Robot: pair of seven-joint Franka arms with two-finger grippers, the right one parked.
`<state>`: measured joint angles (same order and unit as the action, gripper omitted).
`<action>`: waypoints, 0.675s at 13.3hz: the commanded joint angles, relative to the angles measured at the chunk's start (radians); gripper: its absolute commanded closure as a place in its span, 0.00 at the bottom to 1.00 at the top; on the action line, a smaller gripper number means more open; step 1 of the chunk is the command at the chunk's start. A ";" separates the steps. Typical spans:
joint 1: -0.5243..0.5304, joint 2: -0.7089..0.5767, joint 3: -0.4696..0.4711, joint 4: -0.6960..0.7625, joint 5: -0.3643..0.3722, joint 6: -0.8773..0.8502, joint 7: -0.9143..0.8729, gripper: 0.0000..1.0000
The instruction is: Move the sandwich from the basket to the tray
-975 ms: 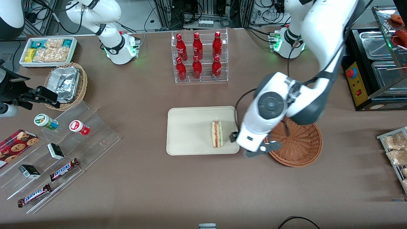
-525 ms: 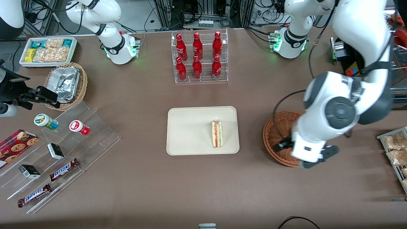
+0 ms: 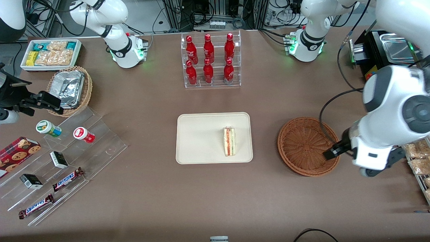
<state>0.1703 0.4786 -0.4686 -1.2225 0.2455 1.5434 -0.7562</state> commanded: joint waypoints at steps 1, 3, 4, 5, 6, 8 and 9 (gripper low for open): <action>0.025 -0.038 -0.005 0.030 -0.011 -0.119 0.107 0.00; 0.044 -0.089 -0.004 0.031 -0.024 -0.187 0.165 0.00; 0.044 -0.116 0.005 0.031 -0.044 -0.213 0.187 0.00; 0.031 -0.142 0.034 0.028 -0.064 -0.239 0.192 0.00; 0.009 -0.172 0.060 0.023 -0.080 -0.259 0.192 0.00; -0.046 -0.222 0.108 0.021 -0.089 -0.313 0.192 0.00; -0.067 -0.253 0.123 0.018 -0.098 -0.339 0.192 0.00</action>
<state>0.1560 0.2942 -0.3957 -1.1829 0.1655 1.2457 -0.5815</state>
